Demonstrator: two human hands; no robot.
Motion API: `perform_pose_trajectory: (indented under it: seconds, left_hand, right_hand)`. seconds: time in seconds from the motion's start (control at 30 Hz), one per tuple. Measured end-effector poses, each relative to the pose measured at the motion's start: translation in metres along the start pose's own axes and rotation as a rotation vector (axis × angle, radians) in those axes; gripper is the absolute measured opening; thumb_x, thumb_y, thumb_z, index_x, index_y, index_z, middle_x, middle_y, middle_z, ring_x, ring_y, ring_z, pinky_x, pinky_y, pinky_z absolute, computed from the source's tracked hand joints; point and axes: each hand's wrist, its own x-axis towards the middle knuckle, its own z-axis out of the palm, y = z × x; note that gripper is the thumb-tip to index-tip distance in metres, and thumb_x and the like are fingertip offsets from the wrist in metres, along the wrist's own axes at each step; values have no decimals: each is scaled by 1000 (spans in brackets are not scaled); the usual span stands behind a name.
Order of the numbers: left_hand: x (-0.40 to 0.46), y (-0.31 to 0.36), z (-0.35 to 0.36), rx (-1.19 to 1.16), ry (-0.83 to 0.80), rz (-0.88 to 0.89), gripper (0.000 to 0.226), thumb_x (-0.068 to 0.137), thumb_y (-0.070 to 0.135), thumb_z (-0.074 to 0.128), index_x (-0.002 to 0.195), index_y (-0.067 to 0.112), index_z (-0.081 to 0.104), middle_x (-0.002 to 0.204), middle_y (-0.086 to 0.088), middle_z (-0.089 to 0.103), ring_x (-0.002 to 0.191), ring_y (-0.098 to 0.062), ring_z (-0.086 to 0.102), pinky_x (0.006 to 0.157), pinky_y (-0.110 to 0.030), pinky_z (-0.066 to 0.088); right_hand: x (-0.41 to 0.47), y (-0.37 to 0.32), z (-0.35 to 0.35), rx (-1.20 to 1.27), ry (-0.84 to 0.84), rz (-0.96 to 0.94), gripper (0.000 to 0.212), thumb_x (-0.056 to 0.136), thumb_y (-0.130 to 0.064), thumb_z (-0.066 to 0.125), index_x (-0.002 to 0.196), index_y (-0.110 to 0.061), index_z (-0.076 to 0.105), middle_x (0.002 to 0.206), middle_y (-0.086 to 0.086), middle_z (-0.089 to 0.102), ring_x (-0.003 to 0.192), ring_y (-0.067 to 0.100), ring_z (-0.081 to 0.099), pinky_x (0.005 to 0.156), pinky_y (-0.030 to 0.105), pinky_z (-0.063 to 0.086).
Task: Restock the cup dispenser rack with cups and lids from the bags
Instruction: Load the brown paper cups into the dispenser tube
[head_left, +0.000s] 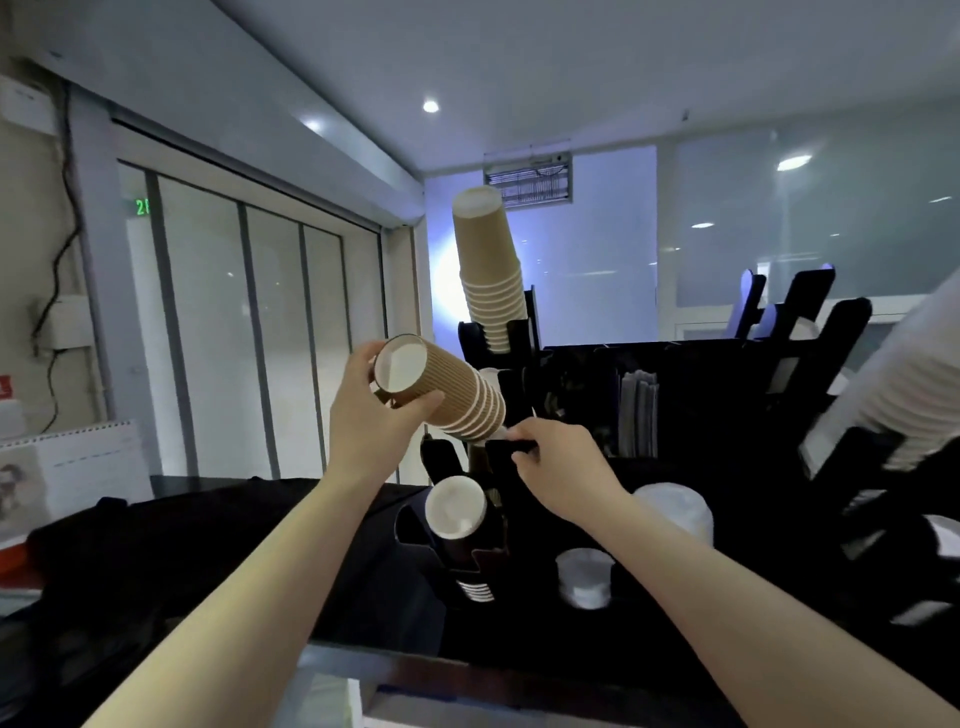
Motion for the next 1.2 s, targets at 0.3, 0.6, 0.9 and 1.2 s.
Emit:
perform_pose_trajectory:
  seconds: [0.3,0.6,0.9,1.2]
  left_hand:
    - [19,-21,25,106,-158,43,61,70,19,82,120,34,50,103,34,55,94,16,54,78,-14,48]
    - [34,-20,17,181,-210,105,59,73,25,80,123,31,50,112,17,57,100,0,56,82,-19,47]
    - [37,-24,-15,54,-86,64,52,74,20,79,118,33,55,112,17,59,102,3,57,78,-14,49]
    - [32,-25,-12,58,-106,129,56,73,14,80,99,54,51,106,21,60,97,8,58,75,-10,50]
  right_hand:
    - [12,-1,-10,-73,-67,-46,39,84,0,46,112,-16,67,107,5,69,102,23,61,90,35,50]
    - [24,20,-14,160,-68,79,48,82,7,43,99,-28,71,95,-15,69,85,-4,63,79,9,45]
    - [45,60,18,-100,-350,91,65,87,6,39,142,-30,42,131,7,54,114,23,57,91,24,48]
    - [49,64,33,-36,-359,-61,56,82,6,47,134,-15,51,128,13,56,120,27,52,102,35,41]
